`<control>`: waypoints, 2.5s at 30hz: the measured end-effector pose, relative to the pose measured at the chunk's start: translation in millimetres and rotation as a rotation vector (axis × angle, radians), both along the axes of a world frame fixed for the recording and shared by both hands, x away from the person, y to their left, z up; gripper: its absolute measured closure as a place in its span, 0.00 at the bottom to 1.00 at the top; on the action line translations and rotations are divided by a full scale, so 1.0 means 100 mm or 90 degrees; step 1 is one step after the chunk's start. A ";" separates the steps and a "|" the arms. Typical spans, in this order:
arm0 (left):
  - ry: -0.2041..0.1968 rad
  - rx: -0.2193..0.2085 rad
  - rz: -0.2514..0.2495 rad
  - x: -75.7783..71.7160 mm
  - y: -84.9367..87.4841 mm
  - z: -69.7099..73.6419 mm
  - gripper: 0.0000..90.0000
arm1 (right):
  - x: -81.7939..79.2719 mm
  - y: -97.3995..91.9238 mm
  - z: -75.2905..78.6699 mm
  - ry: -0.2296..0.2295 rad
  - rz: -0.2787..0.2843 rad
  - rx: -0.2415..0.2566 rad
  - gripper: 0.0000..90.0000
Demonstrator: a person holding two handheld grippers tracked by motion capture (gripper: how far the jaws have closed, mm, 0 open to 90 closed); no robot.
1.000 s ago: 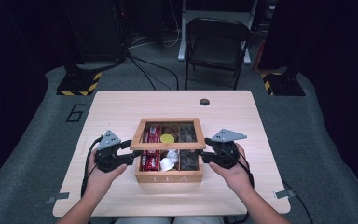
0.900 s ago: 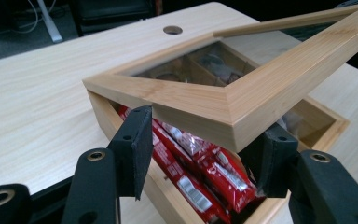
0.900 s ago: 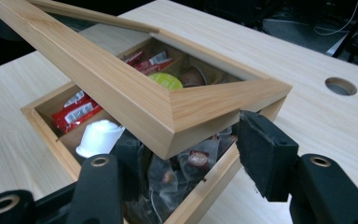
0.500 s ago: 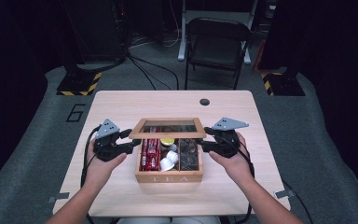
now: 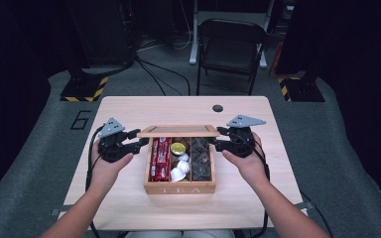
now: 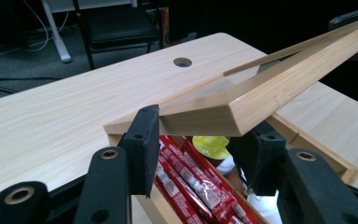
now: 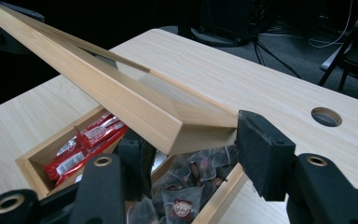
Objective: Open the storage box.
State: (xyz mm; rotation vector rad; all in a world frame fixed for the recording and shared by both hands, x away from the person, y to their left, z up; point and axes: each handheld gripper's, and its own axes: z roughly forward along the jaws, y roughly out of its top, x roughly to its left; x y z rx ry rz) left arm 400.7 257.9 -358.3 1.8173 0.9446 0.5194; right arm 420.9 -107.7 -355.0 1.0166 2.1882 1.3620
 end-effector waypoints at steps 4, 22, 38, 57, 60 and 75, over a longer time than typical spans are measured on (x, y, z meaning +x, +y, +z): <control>-0.005 0.000 0.003 0.05 0.00 0.04 0.62 | 0.08 0.01 0.02 -0.011 0.001 -0.004 0.55; -0.018 -0.009 0.007 0.20 0.00 0.12 0.62 | 0.24 0.04 0.03 -0.043 -0.025 -0.038 0.65; -0.016 0.012 0.039 0.42 -0.05 0.08 0.66 | 0.38 0.07 0.03 -0.057 -0.038 -0.023 0.57; -0.008 -0.007 0.045 0.61 -0.03 0.15 0.68 | 0.68 0.06 -0.19 -0.030 -0.049 -0.018 0.55; -0.005 -0.005 0.045 0.64 -0.03 0.17 0.68 | 0.72 0.09 -0.22 -0.022 -0.051 -0.024 0.55; 0.003 -0.024 0.051 0.80 -0.01 0.21 0.68 | 0.94 0.11 -0.37 0.000 -0.079 -0.025 0.60</control>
